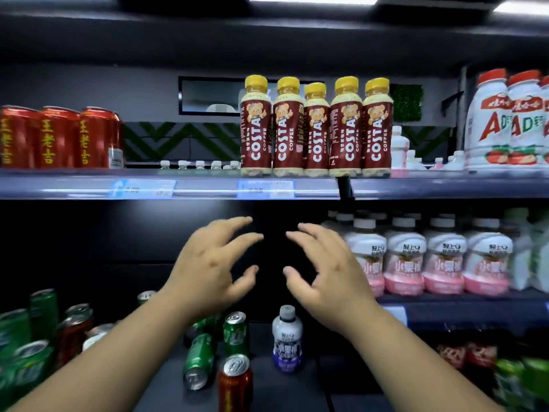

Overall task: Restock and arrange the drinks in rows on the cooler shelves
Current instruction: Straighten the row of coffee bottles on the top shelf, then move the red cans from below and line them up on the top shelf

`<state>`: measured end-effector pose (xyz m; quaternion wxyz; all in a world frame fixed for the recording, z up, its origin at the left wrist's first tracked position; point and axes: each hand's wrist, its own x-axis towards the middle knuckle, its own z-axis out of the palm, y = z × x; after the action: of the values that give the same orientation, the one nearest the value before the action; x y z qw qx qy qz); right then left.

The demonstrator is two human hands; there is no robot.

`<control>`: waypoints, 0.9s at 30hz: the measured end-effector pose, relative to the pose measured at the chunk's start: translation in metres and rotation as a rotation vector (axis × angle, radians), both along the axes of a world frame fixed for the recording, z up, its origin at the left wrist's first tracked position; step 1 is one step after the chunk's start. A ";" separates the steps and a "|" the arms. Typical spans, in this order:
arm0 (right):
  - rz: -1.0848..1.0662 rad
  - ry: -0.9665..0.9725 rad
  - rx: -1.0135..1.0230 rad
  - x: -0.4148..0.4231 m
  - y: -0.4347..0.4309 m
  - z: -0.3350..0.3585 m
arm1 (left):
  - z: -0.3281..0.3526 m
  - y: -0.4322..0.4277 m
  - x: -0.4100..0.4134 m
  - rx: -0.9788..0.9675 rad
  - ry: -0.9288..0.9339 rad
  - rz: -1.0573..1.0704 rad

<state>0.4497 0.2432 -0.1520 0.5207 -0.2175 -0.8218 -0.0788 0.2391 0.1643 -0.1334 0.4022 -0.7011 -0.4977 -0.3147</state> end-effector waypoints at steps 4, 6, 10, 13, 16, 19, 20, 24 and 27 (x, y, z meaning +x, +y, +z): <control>0.021 -0.239 -0.312 -0.020 -0.019 -0.037 | -0.040 -0.018 -0.022 -0.395 -0.101 0.146; 0.020 -0.310 -0.442 -0.032 -0.026 -0.055 | -0.060 -0.025 -0.040 -0.577 -0.140 0.264; 0.012 -0.384 -0.591 -0.061 -0.044 -0.086 | -0.091 -0.047 -0.081 -0.719 -0.235 0.313; 0.015 -0.335 -0.654 -0.083 -0.060 -0.105 | -0.108 -0.070 -0.102 -0.774 -0.271 0.310; 0.007 -0.313 -0.743 -0.114 -0.086 -0.125 | -0.123 -0.106 -0.128 -0.836 -0.272 0.320; 0.050 -0.312 -0.805 -0.147 -0.113 -0.148 | -0.140 -0.144 -0.159 -0.882 -0.306 0.333; 0.060 -0.332 -0.822 -0.157 -0.123 -0.155 | -0.146 -0.156 -0.170 -0.888 -0.320 0.333; 0.040 -0.375 -0.856 -0.188 -0.155 -0.177 | -0.167 -0.196 -0.207 -0.937 -0.410 0.337; 0.021 -0.383 -0.854 -0.203 -0.172 -0.187 | -0.181 -0.217 -0.225 -0.960 -0.430 0.323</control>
<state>0.2472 0.0707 -0.3386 0.2244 -0.3857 -0.8641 0.2329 0.0144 -0.0528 -0.3147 -0.0304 -0.6406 -0.7574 -0.1225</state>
